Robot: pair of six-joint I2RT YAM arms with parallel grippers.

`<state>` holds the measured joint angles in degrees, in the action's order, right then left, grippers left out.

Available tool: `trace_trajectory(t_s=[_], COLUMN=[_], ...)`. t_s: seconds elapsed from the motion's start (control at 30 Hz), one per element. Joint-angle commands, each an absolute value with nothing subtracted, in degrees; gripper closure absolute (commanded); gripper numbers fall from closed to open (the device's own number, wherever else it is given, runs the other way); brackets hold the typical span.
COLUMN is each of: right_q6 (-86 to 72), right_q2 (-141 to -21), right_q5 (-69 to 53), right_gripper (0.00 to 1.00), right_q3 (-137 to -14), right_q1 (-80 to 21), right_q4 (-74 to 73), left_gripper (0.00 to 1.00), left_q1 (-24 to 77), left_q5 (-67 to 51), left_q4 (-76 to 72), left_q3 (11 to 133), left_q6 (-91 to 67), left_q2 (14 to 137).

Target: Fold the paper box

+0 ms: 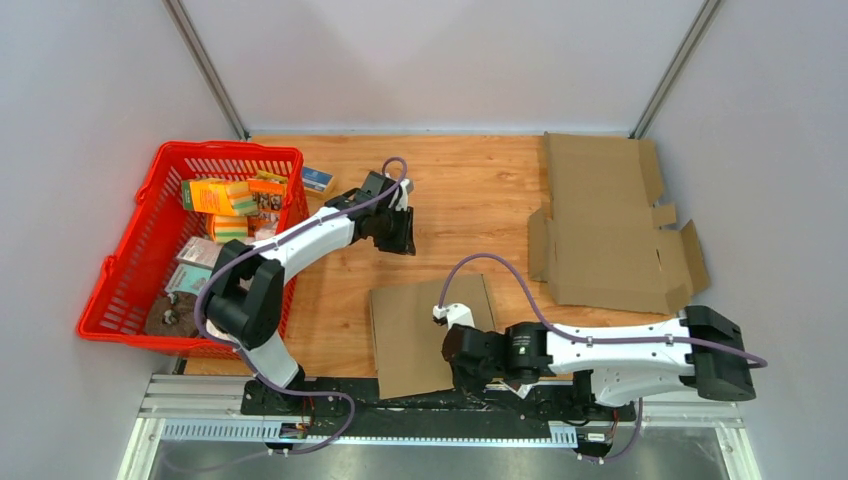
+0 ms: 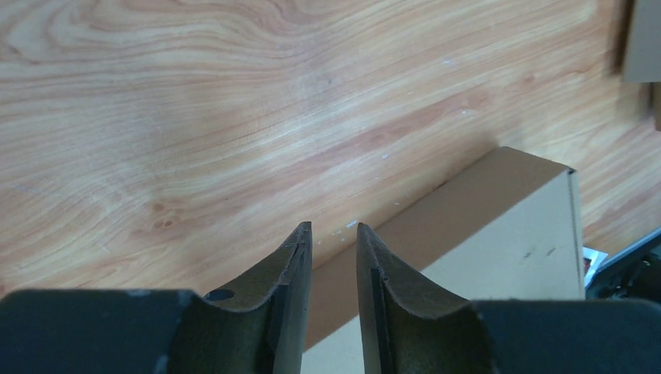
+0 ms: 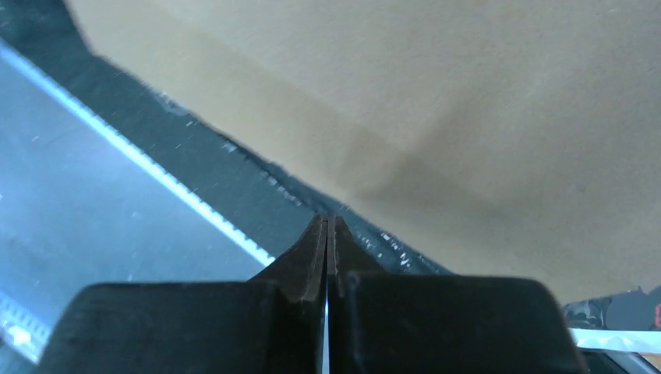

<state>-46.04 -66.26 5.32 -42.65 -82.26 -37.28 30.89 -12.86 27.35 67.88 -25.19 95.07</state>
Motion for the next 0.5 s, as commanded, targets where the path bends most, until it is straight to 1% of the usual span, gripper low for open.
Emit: trace_trajectory(t_s=[0.0, 0.13, 0.23, 0.27, 0.37, 0.47], right_q6=[-52.1, -55.4, -56.1, -56.1, -51.5, -44.8], right_q2=[-70.8, -73.6, -74.2, -74.6, -75.6, -77.9], right_q5=[12.1, 19.1, 19.6, 19.1, 17.6, 16.0], right_gripper=[1.0, 1.0, 1.0, 1.0, 0.99, 0.98], right_q3=[-41.7, -42.0, -40.4, -40.0, -41.0, -45.7], right_q1=[-82.4, -80.3, -74.6, -70.3, -62.6, -55.3], right_q4=[-31.7, -30.7, -26.5, -25.1, -20.9, -21.2], left_gripper=[0.65, 0.68, 0.7, 0.71, 0.72, 0.74], left_q1=[31.2, 31.2, 31.2, 31.2, 31.2, 31.2], left_q5=[-11.7, -10.1, -8.4, -8.2, -7.3, -6.9], left_q4=[26.5, 27.9, 28.2, 28.0, 27.4, 28.2], left_q3=[69.0, 68.4, 67.0, 66.1, 64.2, 63.6], left_q6=[-24.7, -23.8, -23.6, -23.8, -24.4, -24.1], left_q2=[96.9, 98.5, 98.9, 98.8, 98.4, 98.7])
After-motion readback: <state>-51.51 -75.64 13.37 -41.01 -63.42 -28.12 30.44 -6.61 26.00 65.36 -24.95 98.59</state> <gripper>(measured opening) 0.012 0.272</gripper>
